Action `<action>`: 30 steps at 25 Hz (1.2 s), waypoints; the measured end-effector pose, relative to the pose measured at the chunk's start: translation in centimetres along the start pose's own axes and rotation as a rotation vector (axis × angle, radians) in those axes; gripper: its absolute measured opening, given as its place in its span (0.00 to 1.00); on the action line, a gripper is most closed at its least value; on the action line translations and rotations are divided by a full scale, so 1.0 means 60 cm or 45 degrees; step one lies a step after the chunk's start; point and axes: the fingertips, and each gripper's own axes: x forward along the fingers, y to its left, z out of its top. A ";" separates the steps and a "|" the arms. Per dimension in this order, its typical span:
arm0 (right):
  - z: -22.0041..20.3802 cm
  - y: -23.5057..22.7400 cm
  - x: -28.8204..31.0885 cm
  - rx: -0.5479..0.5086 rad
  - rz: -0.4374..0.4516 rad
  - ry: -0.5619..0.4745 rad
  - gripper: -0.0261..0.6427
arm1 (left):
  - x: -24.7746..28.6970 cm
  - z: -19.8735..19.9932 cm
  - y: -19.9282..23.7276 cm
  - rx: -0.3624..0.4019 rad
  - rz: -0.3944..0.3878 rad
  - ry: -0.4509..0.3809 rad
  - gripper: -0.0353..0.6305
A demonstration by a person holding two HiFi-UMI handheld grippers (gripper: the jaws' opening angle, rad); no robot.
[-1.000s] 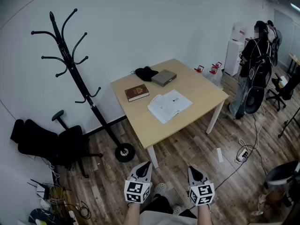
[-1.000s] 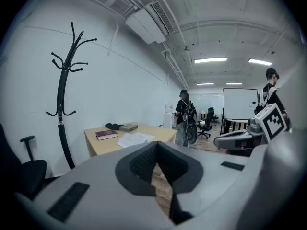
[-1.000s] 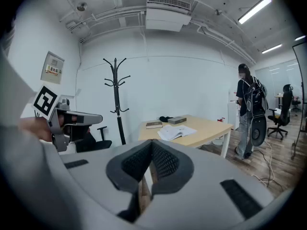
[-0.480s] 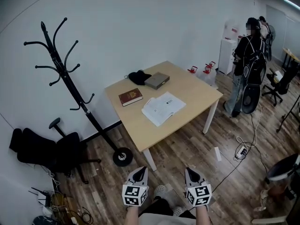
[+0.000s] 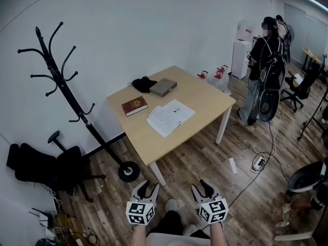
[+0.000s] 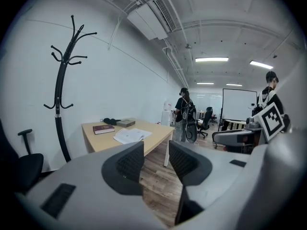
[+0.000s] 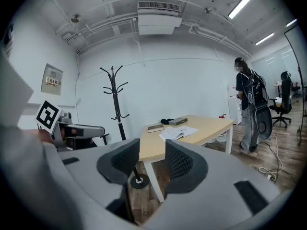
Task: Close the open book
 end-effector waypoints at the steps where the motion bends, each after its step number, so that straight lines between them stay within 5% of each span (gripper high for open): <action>1: -0.004 -0.002 0.000 0.000 0.001 0.006 0.31 | 0.002 -0.005 0.000 0.002 -0.003 0.011 0.31; 15: 0.011 -0.097 0.078 0.033 -0.064 0.065 0.32 | 0.148 0.012 0.027 -0.033 -0.115 0.068 0.32; 30: 0.118 -0.191 0.318 -0.075 0.011 0.124 0.32 | 0.348 0.095 0.171 -0.114 -0.039 0.024 0.31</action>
